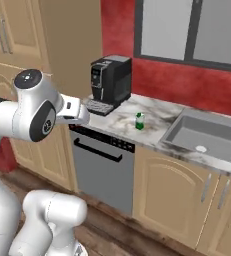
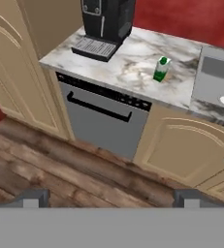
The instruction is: Move the drinks to the dining counter.
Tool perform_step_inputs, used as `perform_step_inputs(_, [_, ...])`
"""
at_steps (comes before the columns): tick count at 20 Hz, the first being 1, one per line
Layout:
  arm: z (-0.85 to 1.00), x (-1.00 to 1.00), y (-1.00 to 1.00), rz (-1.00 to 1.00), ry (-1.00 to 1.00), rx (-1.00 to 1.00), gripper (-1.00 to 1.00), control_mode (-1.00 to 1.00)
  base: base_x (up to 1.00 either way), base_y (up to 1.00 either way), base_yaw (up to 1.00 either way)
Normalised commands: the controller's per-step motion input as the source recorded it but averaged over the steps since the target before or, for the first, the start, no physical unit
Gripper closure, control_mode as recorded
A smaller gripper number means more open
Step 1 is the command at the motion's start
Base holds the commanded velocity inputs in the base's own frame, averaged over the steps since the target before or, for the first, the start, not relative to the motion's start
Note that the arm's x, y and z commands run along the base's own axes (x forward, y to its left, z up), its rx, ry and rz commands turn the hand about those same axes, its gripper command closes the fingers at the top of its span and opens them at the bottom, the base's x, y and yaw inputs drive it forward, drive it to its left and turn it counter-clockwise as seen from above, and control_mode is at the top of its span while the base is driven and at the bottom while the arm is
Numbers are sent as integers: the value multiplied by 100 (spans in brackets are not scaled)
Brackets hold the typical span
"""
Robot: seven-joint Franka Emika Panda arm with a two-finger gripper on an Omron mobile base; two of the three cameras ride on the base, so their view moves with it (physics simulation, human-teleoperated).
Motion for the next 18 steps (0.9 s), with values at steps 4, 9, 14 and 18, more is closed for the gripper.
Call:
perform_step_inputs(4, [0,0,0,0,0,0,-100,100,50,0,-35])
perform_step_inputs(9, [0,0,0,0,0,0,-100,100,64,3,-34])
perform_step_inputs(14, [0,0,0,0,0,0,-100,100,57,14,-26])
perform_step_inputs(18, [0,0,0,0,0,0,-100,100,28,21,-11])
